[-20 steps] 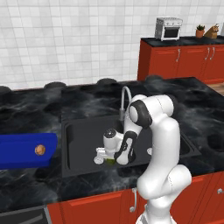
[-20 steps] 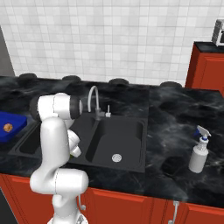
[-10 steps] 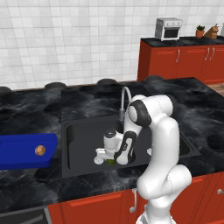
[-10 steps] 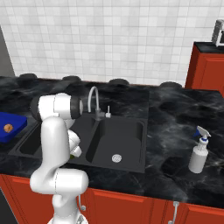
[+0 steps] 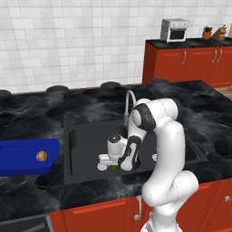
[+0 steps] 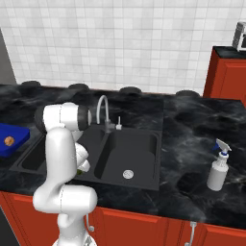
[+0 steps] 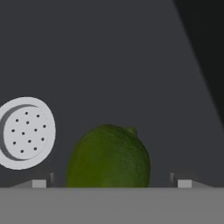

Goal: Pick up all produce items and place them in the sink. Turn on the sink faucet to wash them. Then turn the sink off and put them in the tray.

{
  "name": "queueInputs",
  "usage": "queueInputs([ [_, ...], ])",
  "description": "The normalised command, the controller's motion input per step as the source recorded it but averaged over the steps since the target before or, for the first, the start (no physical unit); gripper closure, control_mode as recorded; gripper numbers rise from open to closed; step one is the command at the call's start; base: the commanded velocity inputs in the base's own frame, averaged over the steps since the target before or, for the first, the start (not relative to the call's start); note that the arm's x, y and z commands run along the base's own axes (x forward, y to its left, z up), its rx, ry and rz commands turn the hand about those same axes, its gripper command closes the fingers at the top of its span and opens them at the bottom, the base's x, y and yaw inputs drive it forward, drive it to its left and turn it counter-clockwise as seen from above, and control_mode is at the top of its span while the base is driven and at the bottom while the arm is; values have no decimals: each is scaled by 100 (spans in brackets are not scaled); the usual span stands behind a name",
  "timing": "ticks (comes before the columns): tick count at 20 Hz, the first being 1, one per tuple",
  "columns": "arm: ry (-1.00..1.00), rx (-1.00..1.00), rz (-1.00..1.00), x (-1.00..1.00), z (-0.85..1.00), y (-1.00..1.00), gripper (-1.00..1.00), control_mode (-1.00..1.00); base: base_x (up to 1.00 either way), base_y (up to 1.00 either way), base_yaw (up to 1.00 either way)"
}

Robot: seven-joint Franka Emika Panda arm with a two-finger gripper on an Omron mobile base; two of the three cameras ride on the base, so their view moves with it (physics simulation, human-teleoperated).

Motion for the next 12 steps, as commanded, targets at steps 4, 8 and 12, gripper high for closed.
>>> queueInputs([
  [4, -2, 9, 6, 1, -51, 0, -100, -100, 0, 0, 0],
  [8, -2, 9, 4, 0, -56, 0, 100, -100, 0, 0, 0],
  [12, -2, 9, 3, 0, -57, 0, 100, -100, 0, 0, 0],
])
